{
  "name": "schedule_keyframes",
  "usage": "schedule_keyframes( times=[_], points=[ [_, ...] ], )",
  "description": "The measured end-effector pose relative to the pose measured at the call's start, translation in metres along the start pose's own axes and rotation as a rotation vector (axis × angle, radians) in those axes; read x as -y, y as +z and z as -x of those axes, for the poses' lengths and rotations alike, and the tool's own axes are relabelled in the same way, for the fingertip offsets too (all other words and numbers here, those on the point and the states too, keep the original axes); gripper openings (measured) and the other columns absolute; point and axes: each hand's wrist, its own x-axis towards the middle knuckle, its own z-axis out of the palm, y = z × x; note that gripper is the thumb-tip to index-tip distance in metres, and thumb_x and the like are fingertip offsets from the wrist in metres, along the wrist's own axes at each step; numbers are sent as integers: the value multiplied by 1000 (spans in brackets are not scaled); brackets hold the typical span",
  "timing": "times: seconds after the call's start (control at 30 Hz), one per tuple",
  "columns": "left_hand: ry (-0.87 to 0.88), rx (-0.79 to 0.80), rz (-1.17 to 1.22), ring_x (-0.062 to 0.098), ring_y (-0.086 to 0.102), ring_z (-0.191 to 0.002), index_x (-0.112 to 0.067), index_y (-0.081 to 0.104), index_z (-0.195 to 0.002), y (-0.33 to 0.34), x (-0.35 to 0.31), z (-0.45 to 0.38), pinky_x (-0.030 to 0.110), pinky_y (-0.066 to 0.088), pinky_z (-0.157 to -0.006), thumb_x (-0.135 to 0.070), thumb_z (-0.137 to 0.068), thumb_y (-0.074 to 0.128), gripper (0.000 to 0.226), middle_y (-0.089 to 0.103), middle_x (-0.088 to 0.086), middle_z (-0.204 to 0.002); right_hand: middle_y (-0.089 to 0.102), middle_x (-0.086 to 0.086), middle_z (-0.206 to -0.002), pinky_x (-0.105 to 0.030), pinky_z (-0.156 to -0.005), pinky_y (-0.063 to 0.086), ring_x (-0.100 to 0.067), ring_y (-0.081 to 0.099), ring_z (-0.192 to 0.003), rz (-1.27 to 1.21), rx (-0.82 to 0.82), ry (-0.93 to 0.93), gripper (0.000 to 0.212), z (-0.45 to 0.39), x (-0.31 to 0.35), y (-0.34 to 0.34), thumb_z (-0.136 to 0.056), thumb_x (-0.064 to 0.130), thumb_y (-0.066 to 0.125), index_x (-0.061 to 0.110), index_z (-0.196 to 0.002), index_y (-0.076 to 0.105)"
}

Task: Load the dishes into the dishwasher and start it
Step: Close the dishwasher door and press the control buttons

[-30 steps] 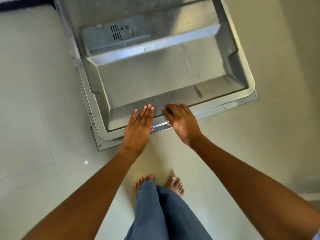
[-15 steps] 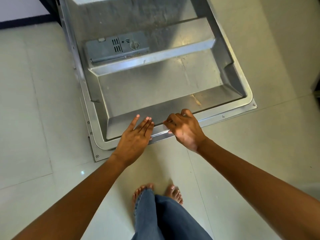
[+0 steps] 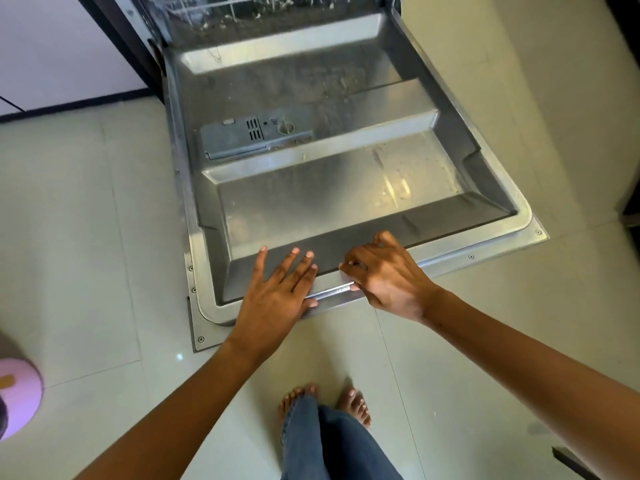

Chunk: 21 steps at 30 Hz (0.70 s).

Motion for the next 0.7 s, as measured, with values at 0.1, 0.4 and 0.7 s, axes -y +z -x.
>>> schedule_keyframes(
  times=[0.1, 0.4, 0.7],
  points=[
    [19, -42, 38, 31, 60, -114, 0, 69, -106, -14, 4, -7, 57, 25, -102, -36, -88, 44, 48, 64, 17, -119, 65, -7, -84, -35, -83, 31, -24, 63, -72, -21, -4, -17, 31, -4, -6, -14, -58, 18, 80, 13, -87, 71],
    [50, -23, -10, 28, 43, -131, -4, 71, -91, -86, 22, -30, 67, 16, -102, -38, -84, 63, 36, 58, 19, -129, 63, 0, -80, -33, -79, 28, -22, 61, -69, -166, 95, -5, 8, -27, -26, -87, -71, 22, 64, 22, -78, 68],
    [134, -80, 151, 24, 45, -129, -13, 68, -88, -218, 100, -97, 69, 28, -98, -49, -82, 45, 42, 65, 9, -121, 66, 8, -89, -34, -80, 32, -16, 59, -83, -193, 188, 8, 11, -104, -80, -243, -79, 32, 68, 24, -86, 69]
  ],
)
